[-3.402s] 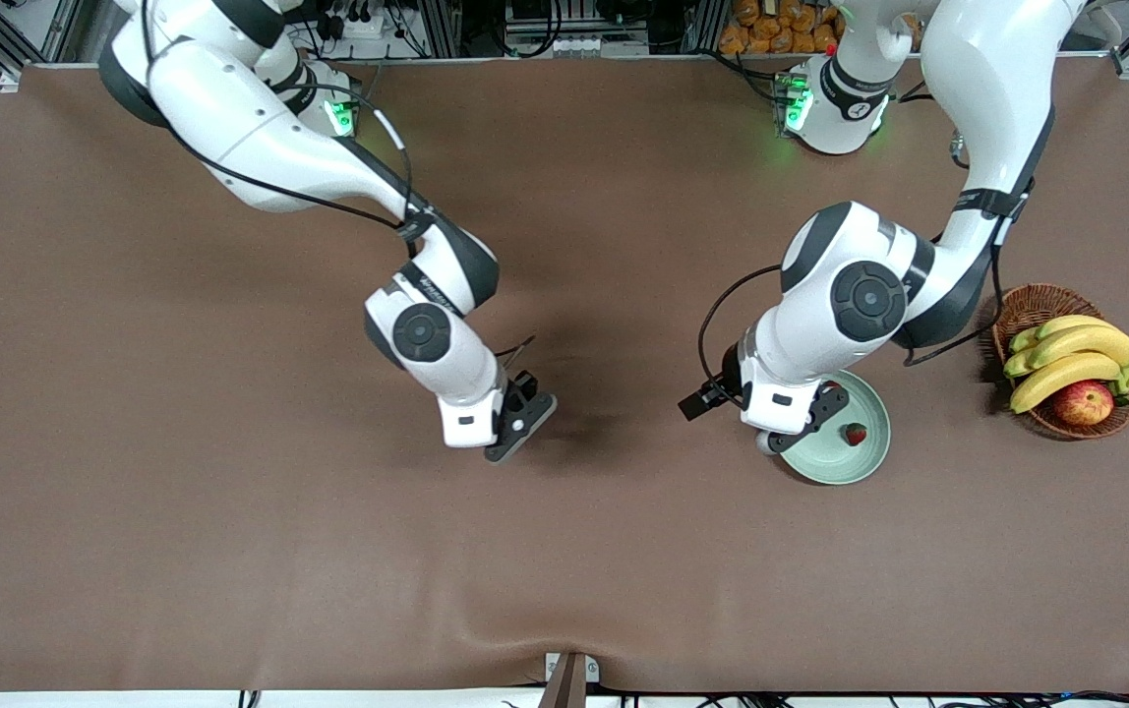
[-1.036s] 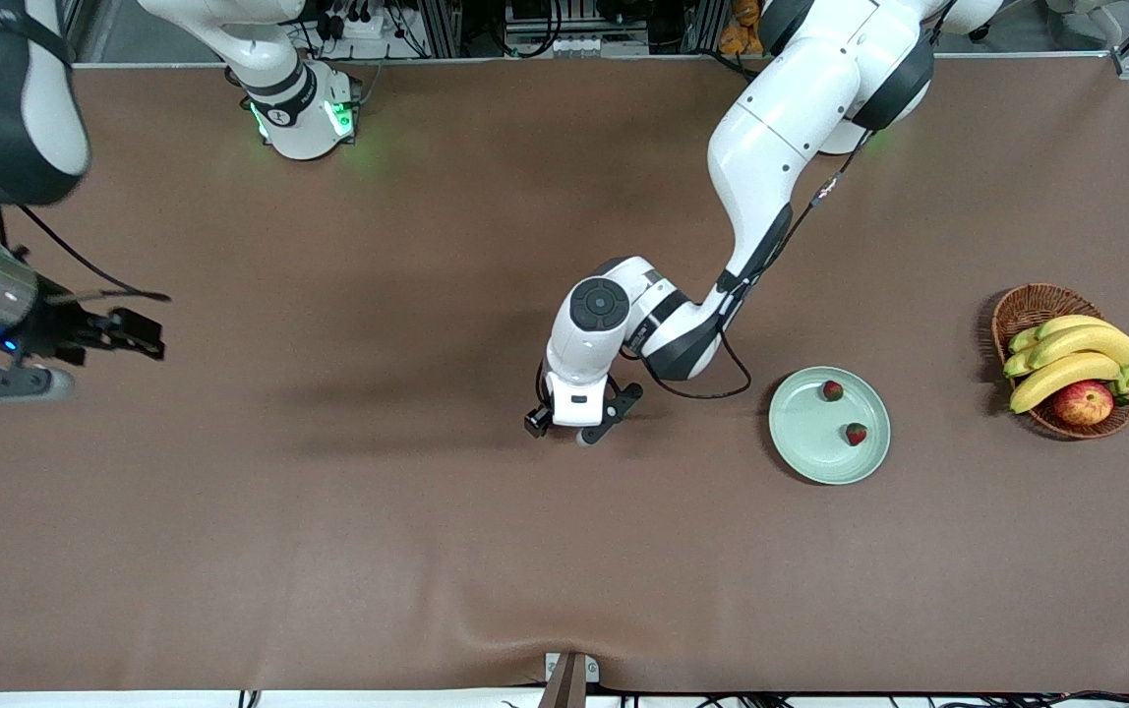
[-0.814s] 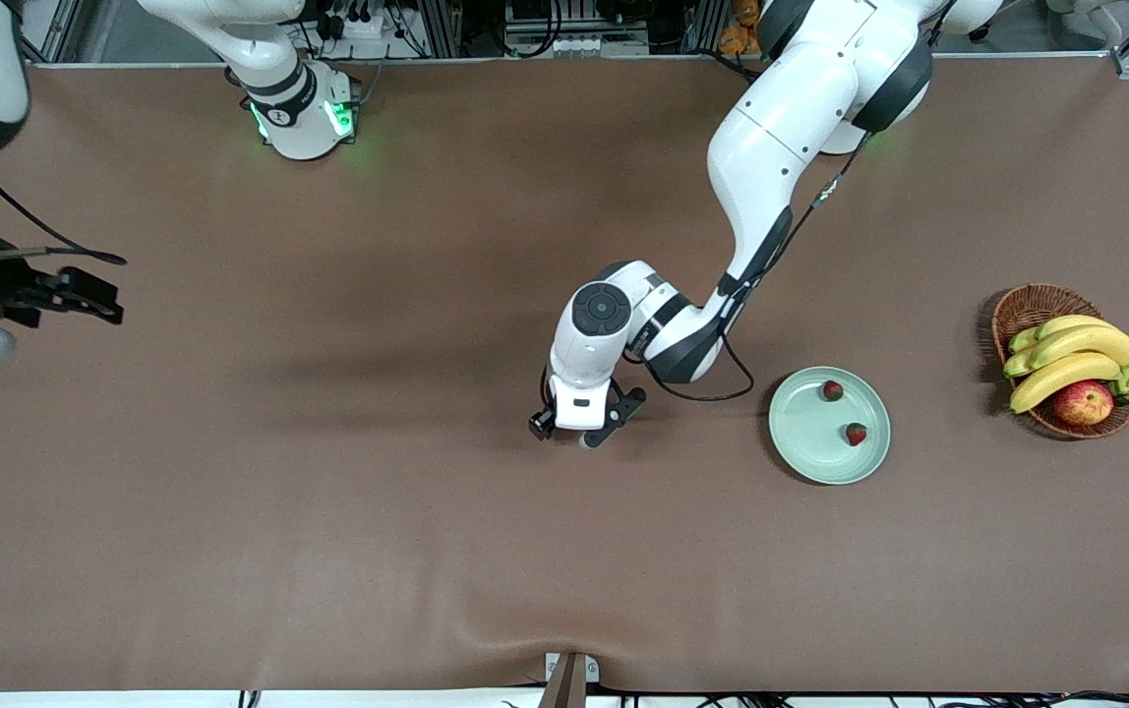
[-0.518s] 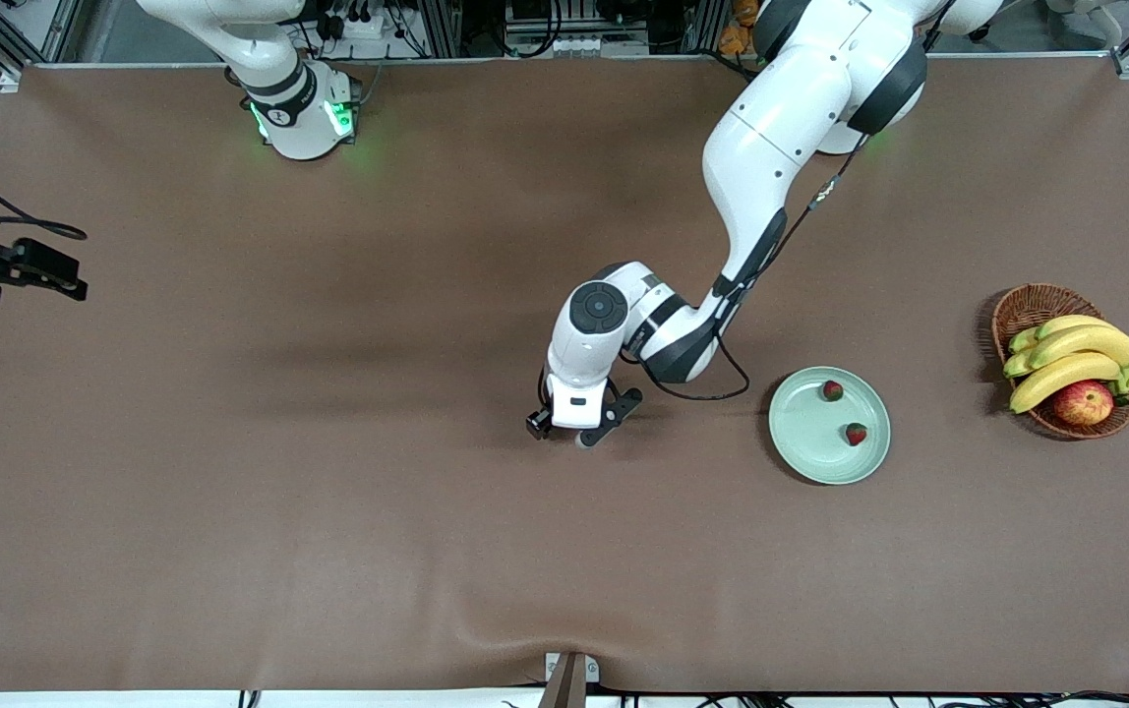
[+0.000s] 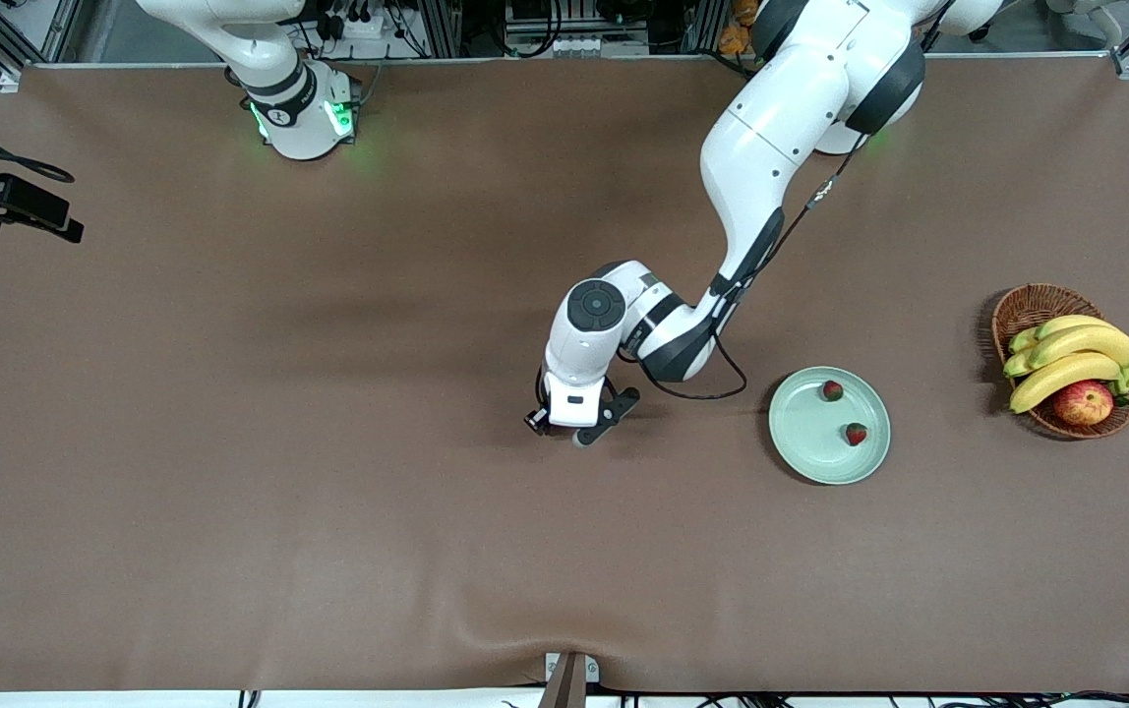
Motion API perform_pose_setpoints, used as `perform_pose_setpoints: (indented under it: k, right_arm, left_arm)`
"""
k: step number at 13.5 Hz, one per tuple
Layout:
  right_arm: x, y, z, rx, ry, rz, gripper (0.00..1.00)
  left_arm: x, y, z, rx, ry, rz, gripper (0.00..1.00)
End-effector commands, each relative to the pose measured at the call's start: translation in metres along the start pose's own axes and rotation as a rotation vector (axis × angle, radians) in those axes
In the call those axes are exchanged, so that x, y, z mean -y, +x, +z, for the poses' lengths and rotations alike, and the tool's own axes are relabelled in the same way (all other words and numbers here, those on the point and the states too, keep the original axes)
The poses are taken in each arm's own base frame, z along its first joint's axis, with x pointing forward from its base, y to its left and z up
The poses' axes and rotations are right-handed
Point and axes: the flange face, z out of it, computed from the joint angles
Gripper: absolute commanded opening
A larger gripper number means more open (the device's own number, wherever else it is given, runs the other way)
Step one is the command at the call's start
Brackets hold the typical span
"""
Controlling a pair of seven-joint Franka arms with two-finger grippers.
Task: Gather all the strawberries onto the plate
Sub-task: 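Grasp the third strawberry with the left gripper while the right gripper retracts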
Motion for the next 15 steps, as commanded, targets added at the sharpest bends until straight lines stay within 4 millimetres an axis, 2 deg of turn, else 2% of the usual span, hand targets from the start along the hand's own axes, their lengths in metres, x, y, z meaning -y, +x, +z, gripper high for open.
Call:
perform_pose_setpoints:
  k: [1,2,3,5,8,9,12,15]
  right_arm:
    - [-0.002,-0.005,-0.009,-0.027,0.018,0.036,1.0]
    - [-0.001,-0.005,-0.01,-0.032,0.016,0.027,1.0]
    - [-0.001,-0.004,-0.011,-0.04,0.011,0.02,1.0]
    - [-0.002,-0.002,-0.012,-0.056,-0.018,-0.008,1.0]
    - [-0.01,-0.002,-0.013,-0.058,-0.024,-0.04,1.0]
    - [-0.01,-0.002,-0.013,-0.058,-0.035,-0.04,1.0]
    - [-0.01,-0.003,-0.022,-0.076,-0.115,-0.036,1.0]
    - [-0.007,0.002,-0.022,-0.097,-0.103,-0.033,1.0]
  left_arm:
    - [-0.004,0.001,0.003,-0.018,-0.018,0.014,0.13]
    - [-0.006,0.002,-0.003,-0.02,-0.024,0.015,0.0]
    - [-0.008,0.008,-0.009,-0.024,-0.027,0.005,0.0]
    - [-0.023,0.019,-0.048,-0.038,-0.061,-0.007,0.0]
    - [-0.024,0.057,-0.099,-0.076,-0.004,-0.039,0.0]
    - [-0.02,0.071,-0.109,-0.088,0.04,-0.051,0.0]
    - [0.008,0.118,-0.126,-0.091,0.163,-0.009,0.0]
    - [0.069,0.159,-0.123,-0.069,0.279,0.107,0.0]
